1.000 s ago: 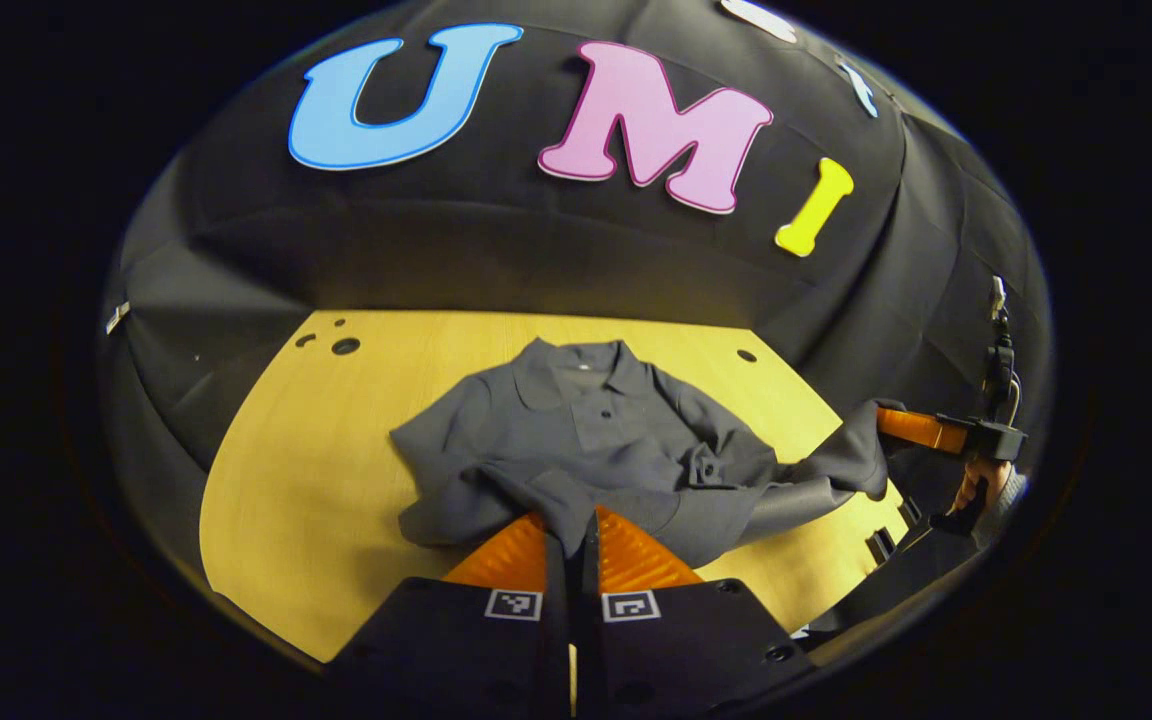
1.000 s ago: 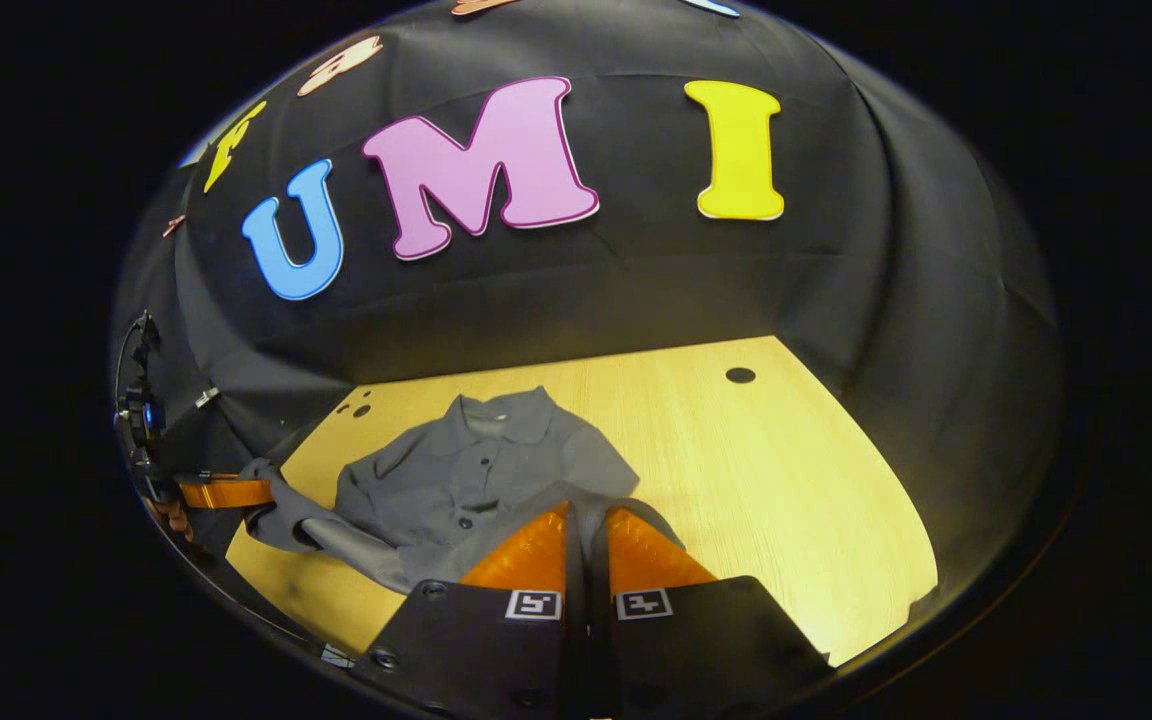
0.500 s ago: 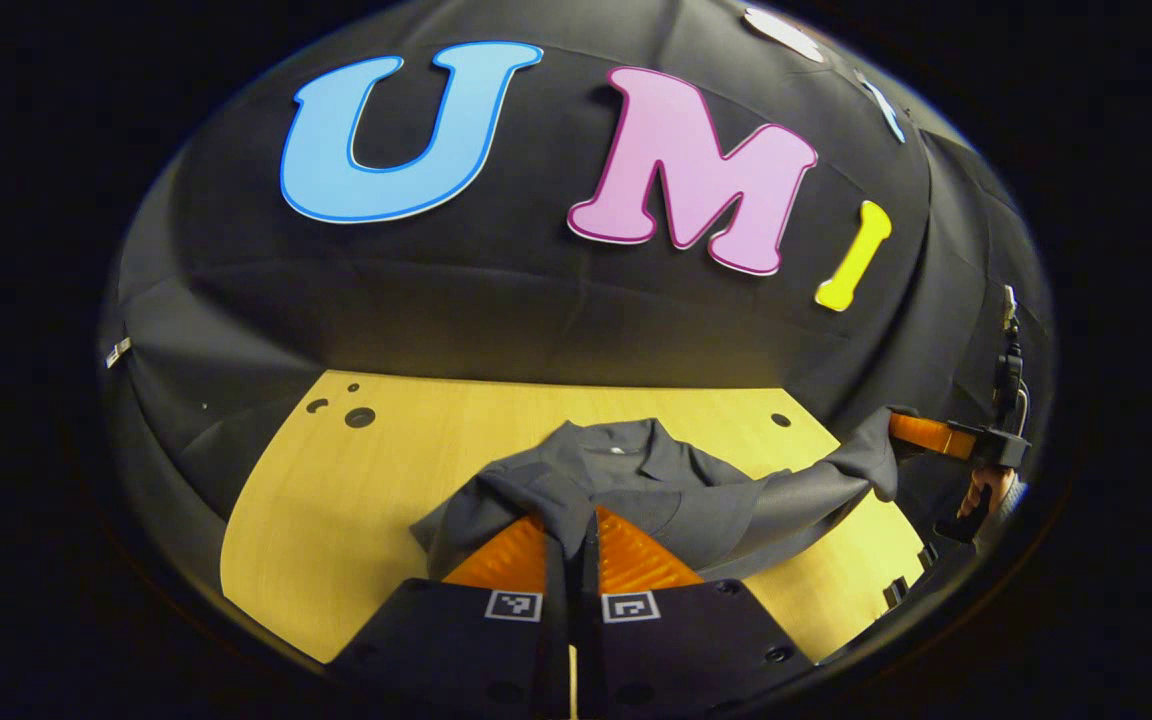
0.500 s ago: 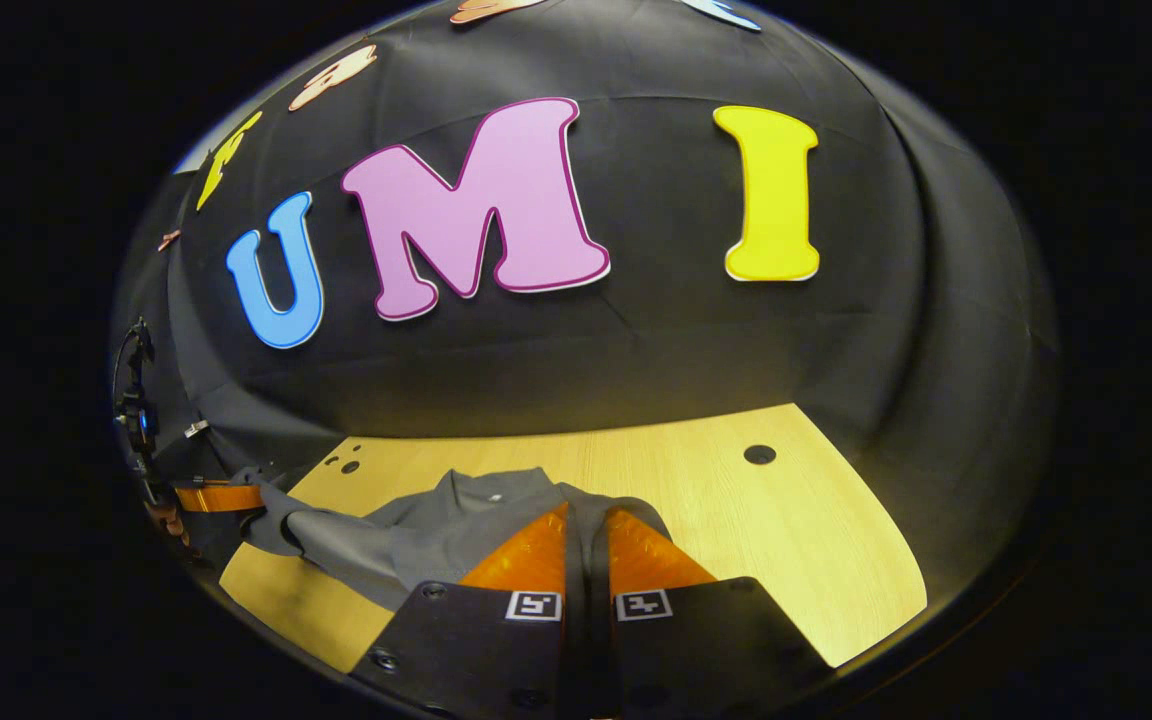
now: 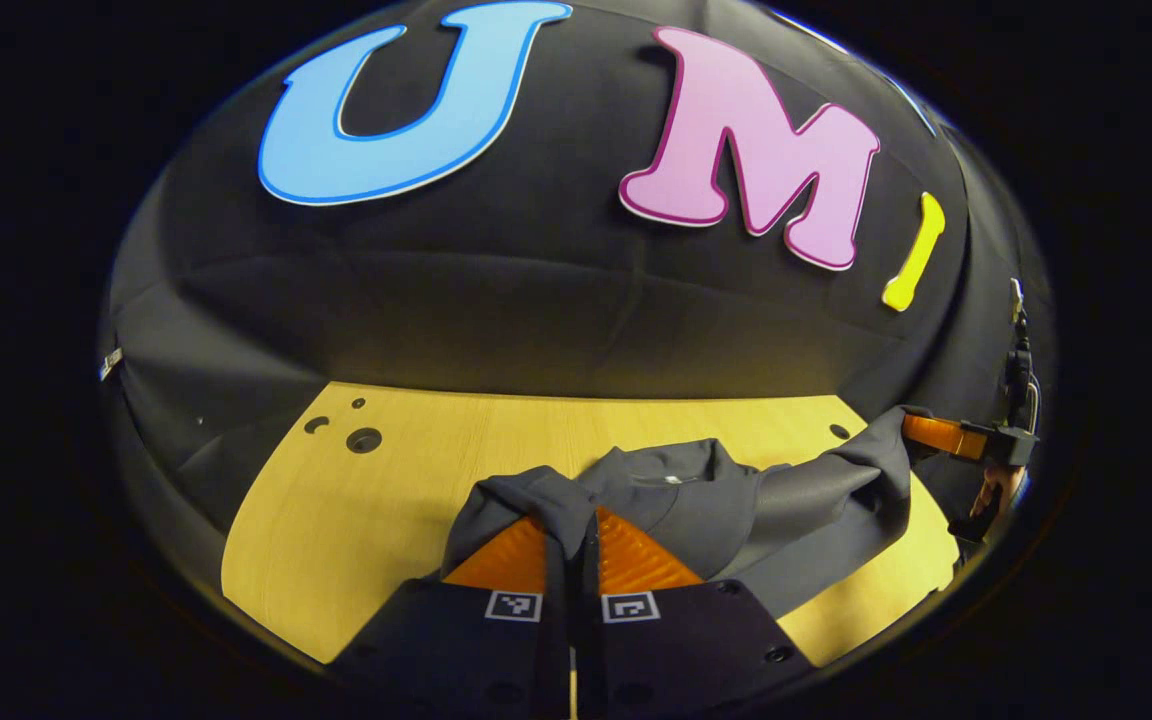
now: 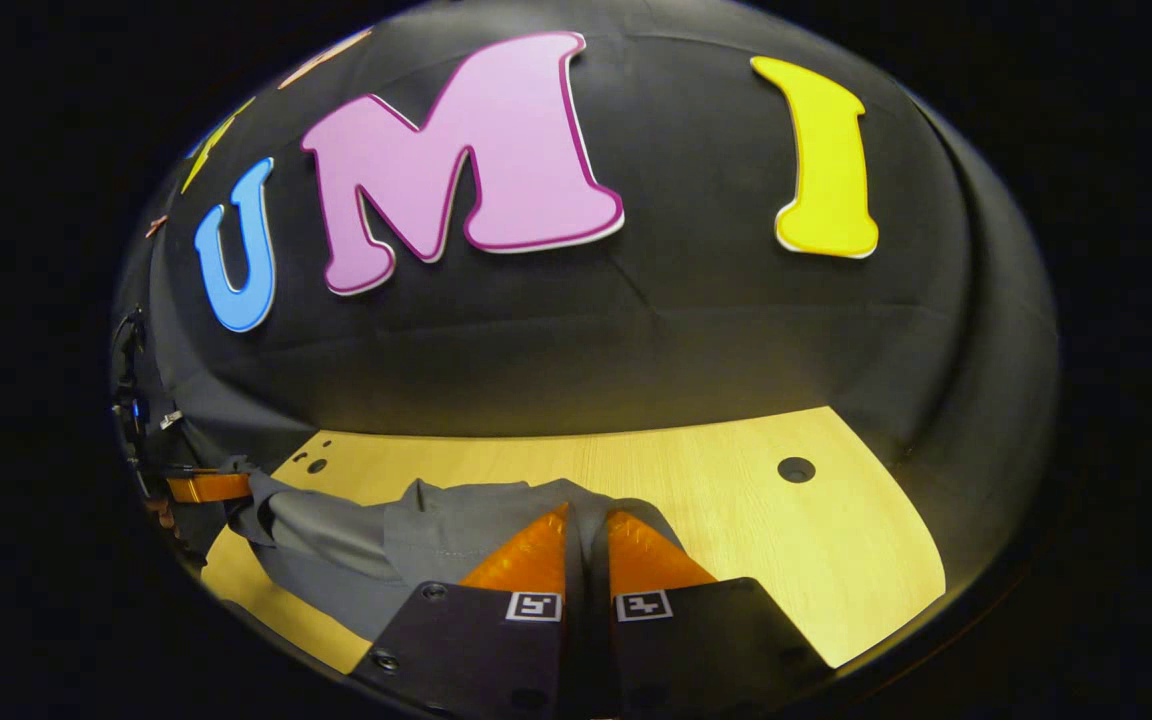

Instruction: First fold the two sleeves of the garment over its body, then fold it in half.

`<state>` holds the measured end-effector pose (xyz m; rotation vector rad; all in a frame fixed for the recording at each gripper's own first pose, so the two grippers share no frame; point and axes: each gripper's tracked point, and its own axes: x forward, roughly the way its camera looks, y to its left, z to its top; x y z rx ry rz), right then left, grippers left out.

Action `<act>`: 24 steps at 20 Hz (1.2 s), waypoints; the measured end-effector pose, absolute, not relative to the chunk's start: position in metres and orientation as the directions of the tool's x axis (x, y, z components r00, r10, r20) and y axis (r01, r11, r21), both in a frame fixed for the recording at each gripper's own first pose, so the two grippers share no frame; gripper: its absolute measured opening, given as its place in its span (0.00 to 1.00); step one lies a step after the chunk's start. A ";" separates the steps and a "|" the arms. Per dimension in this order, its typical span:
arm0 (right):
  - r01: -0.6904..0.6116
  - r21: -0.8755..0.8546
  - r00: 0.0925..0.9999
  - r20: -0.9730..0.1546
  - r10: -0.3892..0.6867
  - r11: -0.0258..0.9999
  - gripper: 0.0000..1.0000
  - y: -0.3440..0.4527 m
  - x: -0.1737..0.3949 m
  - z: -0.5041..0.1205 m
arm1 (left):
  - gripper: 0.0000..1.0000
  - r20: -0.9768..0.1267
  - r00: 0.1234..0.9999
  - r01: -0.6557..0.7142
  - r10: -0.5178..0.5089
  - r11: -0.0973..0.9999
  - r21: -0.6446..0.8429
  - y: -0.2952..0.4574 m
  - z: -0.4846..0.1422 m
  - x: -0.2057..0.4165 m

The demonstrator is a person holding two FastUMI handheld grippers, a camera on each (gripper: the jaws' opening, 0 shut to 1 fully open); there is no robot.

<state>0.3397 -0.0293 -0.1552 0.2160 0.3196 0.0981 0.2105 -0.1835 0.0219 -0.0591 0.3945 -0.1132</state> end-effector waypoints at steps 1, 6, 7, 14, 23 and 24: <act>-0.059 0.227 0.940 -0.315 0.131 0.972 0.05 -0.028 0.348 -0.166 | 0.11 -0.386 0.916 0.097 -0.113 0.993 -0.062 -0.181 0.015 0.221; -0.057 0.196 0.917 -0.377 0.129 0.979 0.05 -0.023 0.380 -0.219 | 0.08 -0.425 0.902 0.071 -0.077 0.997 -0.029 -0.175 -0.024 0.263; -0.056 0.201 0.911 -0.391 0.132 0.978 0.05 -0.021 0.385 -0.229 | 0.07 -0.436 0.897 0.065 -0.069 0.998 -0.026 -0.173 -0.034 0.269; -0.015 0.218 0.893 -0.437 0.112 0.976 0.05 -0.018 0.415 -0.277 | 0.08 -0.491 0.871 0.021 -0.024 1.000 -0.011 -0.172 -0.084 0.297; 0.007 0.213 0.868 -0.486 0.099 0.977 0.17 -0.020 0.425 -0.299 | 0.27 -0.497 0.868 -0.007 -0.020 0.999 -0.053 -0.166 -0.102 0.303; 0.019 0.222 0.864 -0.495 0.096 0.975 0.21 -0.022 0.424 -0.300 | 0.38 -0.494 0.869 -0.018 -0.013 0.998 -0.057 -0.163 -0.102 0.302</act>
